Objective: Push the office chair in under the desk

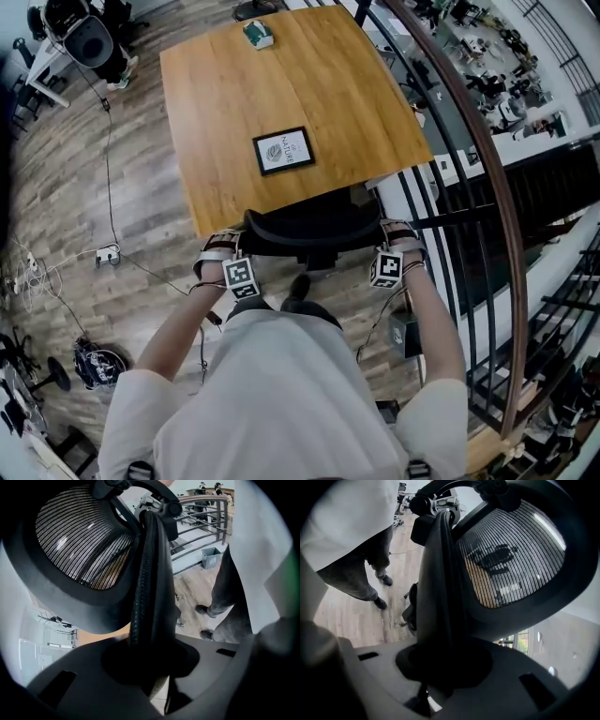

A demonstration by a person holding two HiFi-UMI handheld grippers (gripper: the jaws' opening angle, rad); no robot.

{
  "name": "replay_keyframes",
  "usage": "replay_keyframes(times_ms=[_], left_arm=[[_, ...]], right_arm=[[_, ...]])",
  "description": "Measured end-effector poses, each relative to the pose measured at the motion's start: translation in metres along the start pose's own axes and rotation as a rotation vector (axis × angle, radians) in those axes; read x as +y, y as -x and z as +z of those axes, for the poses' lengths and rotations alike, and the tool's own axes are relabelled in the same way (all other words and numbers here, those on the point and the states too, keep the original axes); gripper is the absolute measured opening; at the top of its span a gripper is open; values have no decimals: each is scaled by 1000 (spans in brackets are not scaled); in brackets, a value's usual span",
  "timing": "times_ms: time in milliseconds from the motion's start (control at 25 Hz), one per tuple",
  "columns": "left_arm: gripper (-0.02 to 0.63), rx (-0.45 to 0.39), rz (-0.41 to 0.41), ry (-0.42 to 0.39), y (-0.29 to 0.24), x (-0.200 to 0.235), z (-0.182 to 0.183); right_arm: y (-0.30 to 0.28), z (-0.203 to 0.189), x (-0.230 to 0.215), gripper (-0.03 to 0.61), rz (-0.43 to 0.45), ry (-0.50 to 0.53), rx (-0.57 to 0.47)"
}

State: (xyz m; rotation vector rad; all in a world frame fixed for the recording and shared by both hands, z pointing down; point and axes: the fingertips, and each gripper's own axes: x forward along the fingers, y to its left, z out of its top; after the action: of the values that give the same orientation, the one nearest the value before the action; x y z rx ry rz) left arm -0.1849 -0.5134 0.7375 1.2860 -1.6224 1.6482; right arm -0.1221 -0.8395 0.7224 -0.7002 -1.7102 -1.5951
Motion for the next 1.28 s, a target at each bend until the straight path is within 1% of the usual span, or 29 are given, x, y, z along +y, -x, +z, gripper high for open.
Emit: replay_keyframes(times_ms=[320, 640, 920, 1040, 1160, 1200, 1280], left_arm=[[83, 33, 18, 74, -4, 5, 15], [84, 54, 22, 116, -13, 12, 20], [84, 59, 28, 136, -13, 19, 30], [89, 61, 44, 143, -14, 20, 28], [95, 58, 39, 144, -13, 18, 28], [99, 56, 33, 145, -13, 17, 29], [131, 52, 15, 145, -12, 14, 29]], right_arm=[[-19, -17, -24, 78, 8, 60, -47], [-36, -24, -44, 78, 10, 104, -73], [-39, -33, -58, 78, 16, 128, -81], [-42, -32, -55, 78, 20, 133, -86], [-41, -32, -52, 78, 29, 136, -81], [-41, -32, -50, 78, 38, 139, -78], [-40, -33, -48, 78, 58, 148, -69]])
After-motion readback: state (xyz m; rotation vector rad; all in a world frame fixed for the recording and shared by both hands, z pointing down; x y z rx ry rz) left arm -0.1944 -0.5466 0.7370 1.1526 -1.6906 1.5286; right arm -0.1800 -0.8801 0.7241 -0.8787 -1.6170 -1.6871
